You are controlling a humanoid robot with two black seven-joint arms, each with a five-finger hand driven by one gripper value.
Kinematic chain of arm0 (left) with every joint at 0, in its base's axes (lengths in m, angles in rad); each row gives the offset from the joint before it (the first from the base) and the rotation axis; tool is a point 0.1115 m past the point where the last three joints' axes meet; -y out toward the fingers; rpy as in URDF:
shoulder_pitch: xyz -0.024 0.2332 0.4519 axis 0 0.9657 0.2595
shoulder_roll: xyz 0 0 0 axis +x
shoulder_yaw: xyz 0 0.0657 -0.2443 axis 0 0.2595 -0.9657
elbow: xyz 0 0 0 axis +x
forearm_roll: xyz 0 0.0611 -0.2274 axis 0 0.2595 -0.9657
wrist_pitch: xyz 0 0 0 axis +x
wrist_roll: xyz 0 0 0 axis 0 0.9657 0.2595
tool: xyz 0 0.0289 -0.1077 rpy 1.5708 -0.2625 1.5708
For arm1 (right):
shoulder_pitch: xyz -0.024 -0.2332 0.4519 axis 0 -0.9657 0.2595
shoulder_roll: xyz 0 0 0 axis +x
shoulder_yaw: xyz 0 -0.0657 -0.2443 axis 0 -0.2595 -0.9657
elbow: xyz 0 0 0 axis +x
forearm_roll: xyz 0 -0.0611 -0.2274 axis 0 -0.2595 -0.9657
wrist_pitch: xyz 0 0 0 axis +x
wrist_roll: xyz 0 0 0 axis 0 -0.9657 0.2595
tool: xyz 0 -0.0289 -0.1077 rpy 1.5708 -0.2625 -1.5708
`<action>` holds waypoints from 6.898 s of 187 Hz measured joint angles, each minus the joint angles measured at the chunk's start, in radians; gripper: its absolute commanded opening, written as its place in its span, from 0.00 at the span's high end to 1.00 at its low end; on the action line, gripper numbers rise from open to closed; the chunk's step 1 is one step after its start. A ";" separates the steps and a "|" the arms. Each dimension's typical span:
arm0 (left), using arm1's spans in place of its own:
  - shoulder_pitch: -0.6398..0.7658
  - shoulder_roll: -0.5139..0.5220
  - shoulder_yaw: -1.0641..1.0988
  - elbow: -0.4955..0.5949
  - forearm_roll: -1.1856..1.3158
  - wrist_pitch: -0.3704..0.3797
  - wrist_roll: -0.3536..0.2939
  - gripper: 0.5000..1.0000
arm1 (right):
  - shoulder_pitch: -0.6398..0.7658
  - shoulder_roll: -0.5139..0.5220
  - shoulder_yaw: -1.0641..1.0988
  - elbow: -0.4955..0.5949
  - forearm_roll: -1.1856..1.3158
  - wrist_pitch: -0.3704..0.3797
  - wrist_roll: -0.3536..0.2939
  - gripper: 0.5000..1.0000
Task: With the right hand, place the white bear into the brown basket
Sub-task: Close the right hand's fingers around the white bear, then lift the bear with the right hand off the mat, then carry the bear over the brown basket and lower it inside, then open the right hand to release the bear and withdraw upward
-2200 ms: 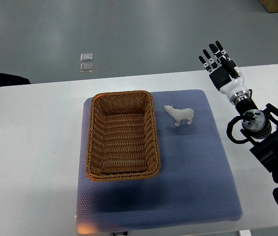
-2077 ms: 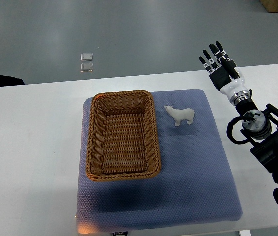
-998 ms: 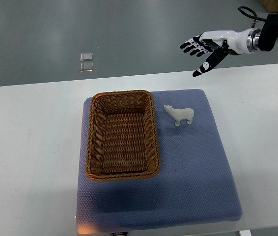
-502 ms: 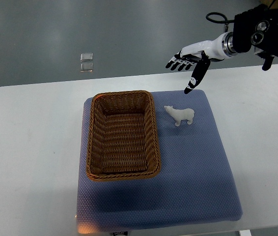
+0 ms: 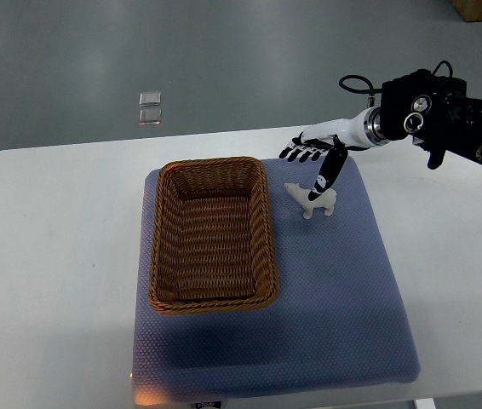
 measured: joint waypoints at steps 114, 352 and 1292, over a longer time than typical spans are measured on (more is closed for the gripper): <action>0.000 0.000 0.000 -0.002 0.000 -0.004 0.001 0.00 | -0.104 0.055 0.000 -0.046 -0.072 -0.073 0.002 0.50; 0.006 0.000 0.002 -0.004 0.000 -0.005 0.001 0.00 | 0.250 -0.156 0.013 0.205 0.079 0.026 0.025 1.00; 0.006 0.000 0.005 -0.004 0.000 -0.006 0.001 0.00 | 0.015 0.373 0.045 -0.165 -0.060 -0.317 0.208 0.20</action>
